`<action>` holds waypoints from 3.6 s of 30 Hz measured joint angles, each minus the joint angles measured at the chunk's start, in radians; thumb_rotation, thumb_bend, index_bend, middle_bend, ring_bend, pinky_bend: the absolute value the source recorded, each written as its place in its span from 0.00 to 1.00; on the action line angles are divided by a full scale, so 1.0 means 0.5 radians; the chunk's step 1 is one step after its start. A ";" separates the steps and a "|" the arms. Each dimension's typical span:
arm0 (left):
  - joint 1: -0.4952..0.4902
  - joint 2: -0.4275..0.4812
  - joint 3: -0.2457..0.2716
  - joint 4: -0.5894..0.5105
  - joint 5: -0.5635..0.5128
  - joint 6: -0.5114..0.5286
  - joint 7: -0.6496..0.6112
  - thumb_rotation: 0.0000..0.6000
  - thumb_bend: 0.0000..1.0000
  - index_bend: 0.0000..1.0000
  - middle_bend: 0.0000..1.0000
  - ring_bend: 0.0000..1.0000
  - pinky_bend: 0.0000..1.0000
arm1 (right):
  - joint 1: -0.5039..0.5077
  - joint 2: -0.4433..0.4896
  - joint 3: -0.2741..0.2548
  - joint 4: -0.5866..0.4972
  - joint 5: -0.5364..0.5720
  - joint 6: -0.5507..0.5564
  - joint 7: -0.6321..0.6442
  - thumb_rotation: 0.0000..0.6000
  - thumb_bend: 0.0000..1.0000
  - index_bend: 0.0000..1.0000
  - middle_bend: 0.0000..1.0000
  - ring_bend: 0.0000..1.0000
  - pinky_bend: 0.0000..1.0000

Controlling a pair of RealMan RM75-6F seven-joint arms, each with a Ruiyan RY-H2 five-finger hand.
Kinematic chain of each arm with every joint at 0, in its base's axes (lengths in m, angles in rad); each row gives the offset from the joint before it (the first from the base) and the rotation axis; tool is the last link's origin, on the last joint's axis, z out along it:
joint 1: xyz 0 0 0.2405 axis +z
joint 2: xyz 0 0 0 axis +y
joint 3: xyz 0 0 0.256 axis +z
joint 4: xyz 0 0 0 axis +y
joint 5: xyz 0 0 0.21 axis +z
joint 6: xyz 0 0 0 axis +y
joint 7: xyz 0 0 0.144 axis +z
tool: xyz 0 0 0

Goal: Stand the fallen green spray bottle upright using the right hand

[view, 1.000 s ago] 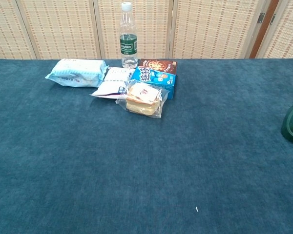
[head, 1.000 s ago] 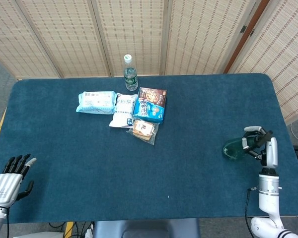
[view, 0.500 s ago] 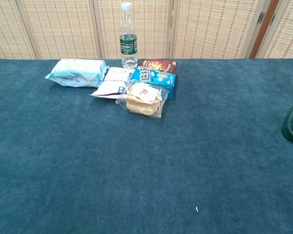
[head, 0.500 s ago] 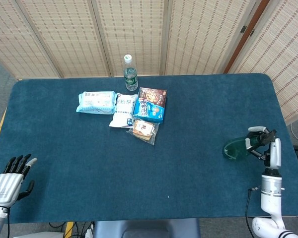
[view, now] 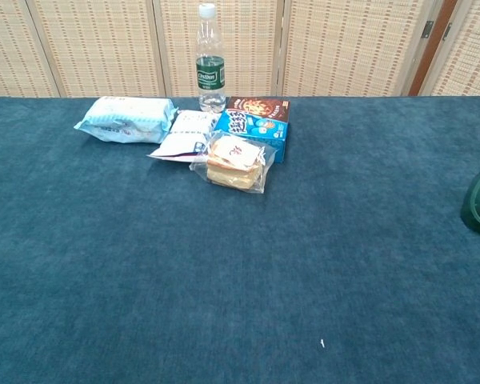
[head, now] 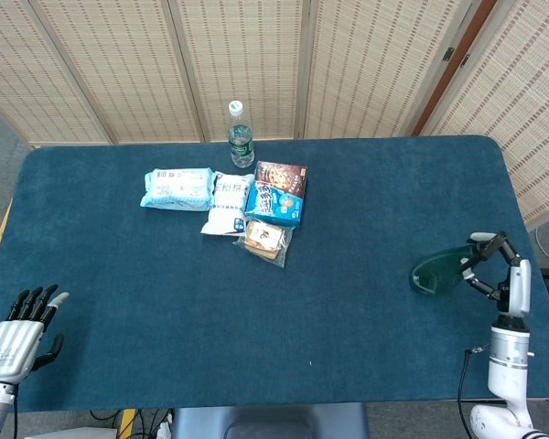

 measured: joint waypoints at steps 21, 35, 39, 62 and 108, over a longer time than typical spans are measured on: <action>0.000 0.014 -0.002 -0.034 0.012 0.013 0.025 1.00 0.45 0.12 0.07 0.00 0.00 | -0.061 0.066 0.006 -0.064 0.006 0.039 -0.011 1.00 0.14 0.36 0.38 0.31 0.28; 0.015 0.025 -0.003 -0.060 0.014 0.042 0.039 1.00 0.45 0.12 0.07 0.00 0.00 | -0.100 0.122 -0.022 -0.108 -0.011 0.045 -0.069 1.00 0.13 0.34 0.34 0.28 0.25; 0.019 0.035 -0.009 -0.075 0.020 0.061 0.040 1.00 0.45 0.12 0.07 0.00 0.00 | -0.122 0.163 -0.042 -0.136 -0.013 0.042 -0.161 1.00 0.13 0.34 0.34 0.28 0.25; -0.029 0.068 -0.080 -0.172 -0.029 0.039 0.055 1.00 0.45 0.12 0.07 0.00 0.00 | -0.323 0.663 -0.243 -0.655 -0.150 0.111 -0.953 1.00 0.13 0.34 0.34 0.27 0.24; -0.071 0.053 -0.121 -0.307 -0.097 0.039 0.208 1.00 0.45 0.12 0.07 0.00 0.00 | -0.429 0.860 -0.479 -0.698 -0.227 -0.037 -1.370 1.00 0.14 0.34 0.34 0.27 0.24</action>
